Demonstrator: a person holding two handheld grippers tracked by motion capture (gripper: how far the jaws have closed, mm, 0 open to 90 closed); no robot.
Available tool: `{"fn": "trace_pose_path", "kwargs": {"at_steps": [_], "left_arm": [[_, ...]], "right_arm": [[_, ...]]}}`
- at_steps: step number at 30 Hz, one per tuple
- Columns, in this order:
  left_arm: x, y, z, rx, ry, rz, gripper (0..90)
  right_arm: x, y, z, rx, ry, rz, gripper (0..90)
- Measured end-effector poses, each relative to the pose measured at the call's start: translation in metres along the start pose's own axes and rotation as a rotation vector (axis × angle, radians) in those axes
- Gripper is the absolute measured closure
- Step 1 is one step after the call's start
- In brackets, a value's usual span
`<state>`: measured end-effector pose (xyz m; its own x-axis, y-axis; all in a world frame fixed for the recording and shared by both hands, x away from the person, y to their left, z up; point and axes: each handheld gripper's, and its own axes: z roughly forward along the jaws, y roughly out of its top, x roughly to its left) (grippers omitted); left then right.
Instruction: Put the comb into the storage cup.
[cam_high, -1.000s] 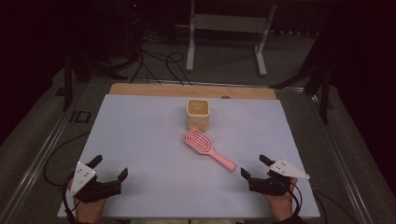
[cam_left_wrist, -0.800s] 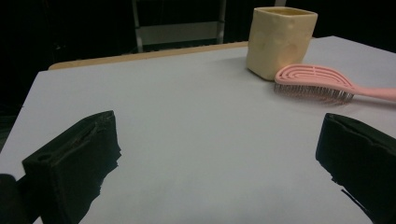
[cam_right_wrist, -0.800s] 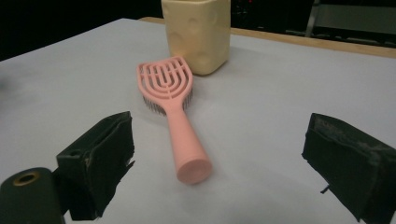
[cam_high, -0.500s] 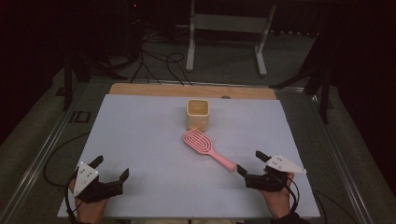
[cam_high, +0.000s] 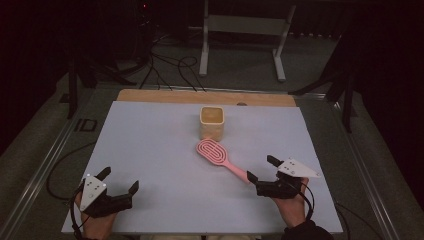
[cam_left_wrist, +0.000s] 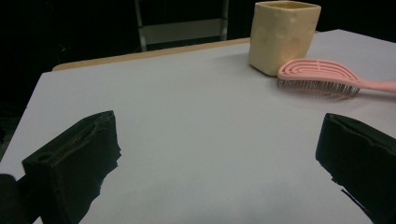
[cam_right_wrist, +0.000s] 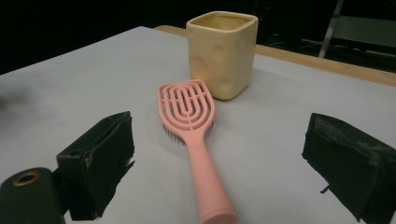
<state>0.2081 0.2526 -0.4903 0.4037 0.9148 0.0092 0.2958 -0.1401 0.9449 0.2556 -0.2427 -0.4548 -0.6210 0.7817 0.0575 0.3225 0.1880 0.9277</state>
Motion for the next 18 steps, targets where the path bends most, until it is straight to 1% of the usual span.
{"fn": "trace_pose_path", "kwargs": {"at_steps": [6,8,13,18], "left_arm": [[-0.001,0.000,0.001,0.004,0.002,0.006,0.1],[-0.001,0.000,0.001,0.004,0.002,0.008,0.1],[-0.001,0.000,0.001,0.001,0.002,0.007,0.1],[-0.002,0.000,0.001,0.003,0.000,0.011,0.1]], "right_arm": [[-0.001,0.005,0.004,0.006,0.009,-0.001,8.6],[-0.001,0.008,0.007,0.017,0.015,0.002,8.6],[-0.001,0.014,0.012,0.036,0.025,-0.005,8.6],[0.001,0.019,0.015,0.041,0.032,-0.017,8.6]]}}
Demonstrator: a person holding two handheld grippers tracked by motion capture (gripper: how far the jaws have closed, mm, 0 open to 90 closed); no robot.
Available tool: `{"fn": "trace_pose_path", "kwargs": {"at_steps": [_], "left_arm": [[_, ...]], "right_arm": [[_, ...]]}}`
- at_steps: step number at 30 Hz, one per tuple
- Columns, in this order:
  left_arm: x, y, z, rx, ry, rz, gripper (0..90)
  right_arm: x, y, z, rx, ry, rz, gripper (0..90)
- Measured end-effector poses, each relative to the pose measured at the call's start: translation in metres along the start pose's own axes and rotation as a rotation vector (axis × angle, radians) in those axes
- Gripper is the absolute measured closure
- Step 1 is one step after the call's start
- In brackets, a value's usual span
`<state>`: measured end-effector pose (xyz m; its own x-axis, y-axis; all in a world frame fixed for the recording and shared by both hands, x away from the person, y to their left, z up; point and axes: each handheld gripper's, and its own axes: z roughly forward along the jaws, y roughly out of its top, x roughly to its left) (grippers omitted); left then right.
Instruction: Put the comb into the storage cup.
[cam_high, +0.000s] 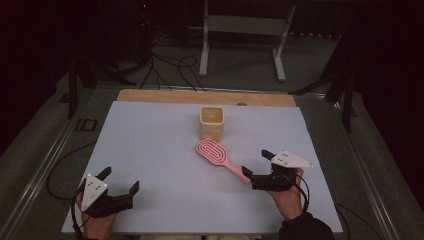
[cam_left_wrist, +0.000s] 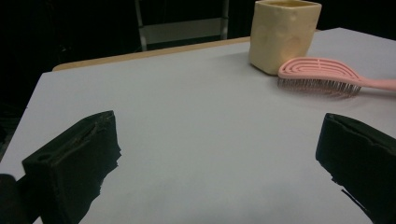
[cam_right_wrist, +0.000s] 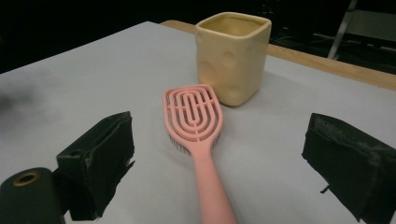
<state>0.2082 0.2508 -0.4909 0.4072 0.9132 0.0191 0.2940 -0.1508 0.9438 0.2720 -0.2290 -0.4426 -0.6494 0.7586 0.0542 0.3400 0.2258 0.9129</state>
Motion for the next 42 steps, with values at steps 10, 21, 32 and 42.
{"fn": "trace_pose_path", "kwargs": {"at_steps": [10,21,32,42], "left_arm": [[-0.001,0.000,0.000,-0.006,0.002,-0.001,0.1],[-0.002,0.000,0.001,-0.004,0.000,0.008,0.1],[-0.002,0.000,0.001,-0.004,-0.002,0.007,0.1],[-0.002,-0.001,0.001,-0.004,-0.002,0.007,0.1]], "right_arm": [[0.003,0.014,0.010,0.037,0.012,-0.030,8.6],[0.002,0.018,0.019,0.083,0.012,-0.032,8.6],[0.003,0.020,0.030,0.152,0.006,-0.067,8.6],[0.003,0.020,0.041,0.223,0.017,-0.097,8.6]]}}
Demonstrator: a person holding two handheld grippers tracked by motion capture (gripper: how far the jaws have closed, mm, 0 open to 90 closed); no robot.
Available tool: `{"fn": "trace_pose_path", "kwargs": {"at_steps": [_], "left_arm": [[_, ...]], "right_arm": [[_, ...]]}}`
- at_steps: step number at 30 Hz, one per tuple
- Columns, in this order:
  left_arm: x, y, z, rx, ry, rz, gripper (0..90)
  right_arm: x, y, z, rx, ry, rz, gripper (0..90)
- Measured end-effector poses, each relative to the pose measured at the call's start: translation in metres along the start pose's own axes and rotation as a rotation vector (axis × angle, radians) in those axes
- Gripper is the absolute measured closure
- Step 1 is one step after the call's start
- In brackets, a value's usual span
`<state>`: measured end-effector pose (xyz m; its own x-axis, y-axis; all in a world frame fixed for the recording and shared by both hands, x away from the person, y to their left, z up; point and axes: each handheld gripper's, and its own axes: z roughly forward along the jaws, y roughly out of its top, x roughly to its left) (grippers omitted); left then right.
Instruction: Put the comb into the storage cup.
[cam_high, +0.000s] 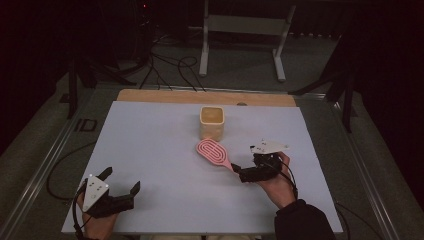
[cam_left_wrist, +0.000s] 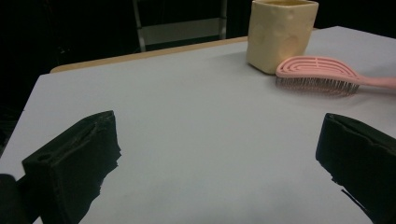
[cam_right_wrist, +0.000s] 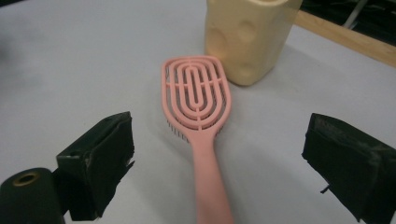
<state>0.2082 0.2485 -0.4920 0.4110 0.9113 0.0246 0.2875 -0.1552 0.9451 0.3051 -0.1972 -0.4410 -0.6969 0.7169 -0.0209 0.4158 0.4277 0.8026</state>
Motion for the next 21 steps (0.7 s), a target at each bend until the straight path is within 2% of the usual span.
{"fn": "trace_pose_path", "kwargs": {"at_steps": [3,5,7,21], "left_arm": [[0.000,0.000,0.000,0.001,0.000,0.002,0.1],[0.000,0.000,0.000,0.001,-0.001,0.003,0.1],[0.000,0.000,0.000,0.003,-0.003,0.004,0.1],[0.000,0.000,0.001,0.004,-0.004,0.006,0.1]], "right_arm": [[0.000,0.001,0.002,0.012,0.002,-0.006,8.6],[0.000,0.004,0.003,0.008,0.032,0.008,8.6],[-0.001,0.006,0.004,0.008,0.038,0.012,8.6],[-0.004,0.014,0.013,0.037,0.063,0.008,8.6]]}}
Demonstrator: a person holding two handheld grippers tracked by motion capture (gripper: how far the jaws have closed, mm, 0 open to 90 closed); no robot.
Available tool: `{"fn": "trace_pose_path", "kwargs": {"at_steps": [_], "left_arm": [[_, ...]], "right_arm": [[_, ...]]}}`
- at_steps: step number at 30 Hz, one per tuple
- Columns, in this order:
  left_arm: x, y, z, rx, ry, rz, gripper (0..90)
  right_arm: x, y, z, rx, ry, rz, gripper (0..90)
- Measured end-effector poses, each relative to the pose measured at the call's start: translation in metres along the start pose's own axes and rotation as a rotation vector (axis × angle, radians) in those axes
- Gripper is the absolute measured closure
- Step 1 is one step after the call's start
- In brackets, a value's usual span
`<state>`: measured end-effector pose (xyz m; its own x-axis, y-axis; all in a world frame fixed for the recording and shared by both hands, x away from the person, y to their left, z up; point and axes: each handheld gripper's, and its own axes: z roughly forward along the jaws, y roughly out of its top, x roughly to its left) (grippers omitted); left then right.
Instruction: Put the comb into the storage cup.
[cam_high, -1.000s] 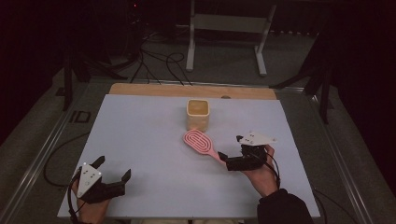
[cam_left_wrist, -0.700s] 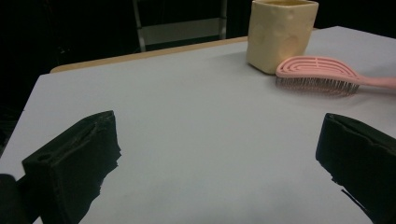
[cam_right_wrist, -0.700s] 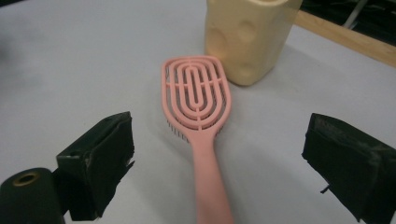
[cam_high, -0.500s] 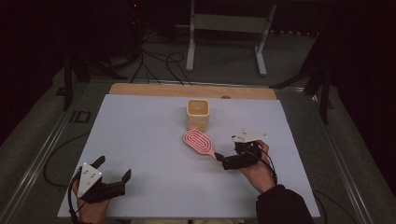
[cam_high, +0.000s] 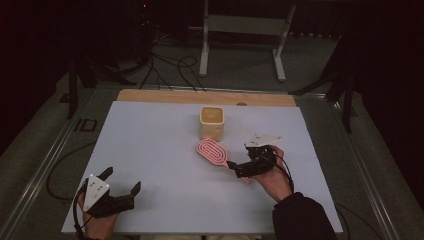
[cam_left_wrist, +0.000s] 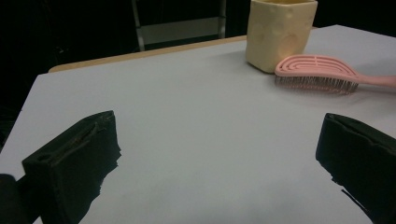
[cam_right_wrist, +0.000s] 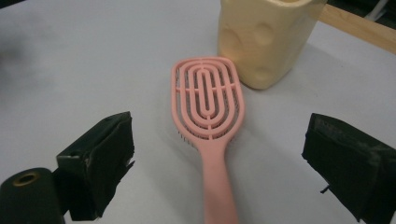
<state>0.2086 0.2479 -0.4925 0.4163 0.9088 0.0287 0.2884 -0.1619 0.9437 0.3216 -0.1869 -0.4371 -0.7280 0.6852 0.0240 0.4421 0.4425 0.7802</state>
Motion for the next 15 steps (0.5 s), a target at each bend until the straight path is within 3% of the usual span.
{"fn": "trace_pose_path", "kwargs": {"at_steps": [15], "left_arm": [[-0.001,0.000,0.000,0.000,0.000,0.004,0.1]], "right_arm": [[-0.002,0.004,0.017,0.069,0.006,-0.008,8.6]]}}
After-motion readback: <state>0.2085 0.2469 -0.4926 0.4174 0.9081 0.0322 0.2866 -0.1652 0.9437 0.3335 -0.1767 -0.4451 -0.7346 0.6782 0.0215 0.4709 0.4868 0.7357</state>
